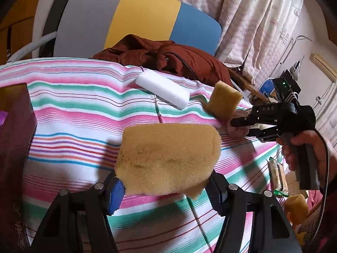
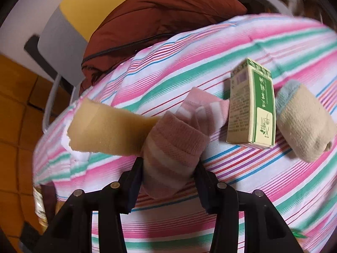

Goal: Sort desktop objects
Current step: 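Lift the sponge block and pink sock and carry both over the gold tray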

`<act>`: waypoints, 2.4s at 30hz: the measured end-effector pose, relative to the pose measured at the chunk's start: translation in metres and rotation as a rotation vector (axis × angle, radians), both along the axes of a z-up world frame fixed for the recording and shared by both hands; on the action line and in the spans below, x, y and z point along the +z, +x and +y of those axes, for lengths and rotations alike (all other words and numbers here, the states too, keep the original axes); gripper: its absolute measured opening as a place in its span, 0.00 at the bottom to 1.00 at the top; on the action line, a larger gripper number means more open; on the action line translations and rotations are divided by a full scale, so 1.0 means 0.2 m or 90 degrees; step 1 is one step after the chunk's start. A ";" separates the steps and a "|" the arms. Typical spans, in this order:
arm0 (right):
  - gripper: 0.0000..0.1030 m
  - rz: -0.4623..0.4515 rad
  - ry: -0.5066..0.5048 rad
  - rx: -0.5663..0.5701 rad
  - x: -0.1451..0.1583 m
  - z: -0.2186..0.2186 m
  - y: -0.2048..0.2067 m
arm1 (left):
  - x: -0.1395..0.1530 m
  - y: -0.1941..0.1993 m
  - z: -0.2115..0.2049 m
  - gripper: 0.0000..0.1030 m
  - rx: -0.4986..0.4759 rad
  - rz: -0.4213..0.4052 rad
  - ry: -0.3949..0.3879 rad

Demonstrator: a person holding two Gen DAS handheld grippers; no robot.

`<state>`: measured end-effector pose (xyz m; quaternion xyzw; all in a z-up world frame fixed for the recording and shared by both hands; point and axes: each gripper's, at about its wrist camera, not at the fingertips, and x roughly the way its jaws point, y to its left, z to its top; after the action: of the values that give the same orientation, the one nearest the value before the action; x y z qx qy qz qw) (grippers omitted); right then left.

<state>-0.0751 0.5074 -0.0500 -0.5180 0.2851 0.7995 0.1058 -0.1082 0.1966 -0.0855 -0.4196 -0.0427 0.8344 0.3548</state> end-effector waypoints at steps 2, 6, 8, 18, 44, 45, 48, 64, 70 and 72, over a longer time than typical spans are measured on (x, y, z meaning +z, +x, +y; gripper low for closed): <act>0.45 -0.005 0.037 0.013 0.00 -0.04 -0.01 | 0.00 0.00 -0.01 0.64 0.002 -0.003 0.003; 0.45 -0.023 0.088 0.038 0.01 -0.09 -0.03 | -0.02 0.00 -0.05 0.64 0.008 -0.017 0.017; 0.44 -0.040 0.071 0.028 0.02 -0.07 -0.03 | -0.02 -0.01 -0.07 0.64 0.010 -0.030 0.034; 0.34 -0.055 -0.053 0.018 0.06 -0.16 0.18 | -0.03 0.00 -0.09 0.64 0.015 -0.038 0.044; 0.34 0.022 -0.044 0.183 0.33 -0.88 0.47 | 0.24 0.40 -0.51 0.63 -0.006 -0.024 0.154; 0.34 0.027 -0.036 0.194 0.35 -0.92 0.47 | 0.25 0.41 -0.54 0.63 -0.005 -0.028 0.160; 0.34 0.043 -0.034 0.229 0.39 -1.05 0.45 | 0.29 0.42 -0.67 0.63 0.016 -0.031 0.153; 0.34 0.056 -0.059 0.434 0.39 -1.94 0.21 | 0.27 0.27 -1.54 0.64 0.193 -0.072 0.090; 0.34 0.033 -0.062 0.492 0.31 -2.23 0.11 | 0.20 0.18 -1.73 0.65 0.229 -0.089 0.000; 0.35 0.024 -0.056 0.506 0.28 -2.32 0.09 | 0.17 0.16 -1.76 0.66 0.243 -0.096 -0.031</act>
<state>-0.0576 0.0442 0.0057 -0.5770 0.0986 0.7747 -0.2392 -0.0772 -0.1552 -0.0506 -0.4734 -0.1277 0.8536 0.1761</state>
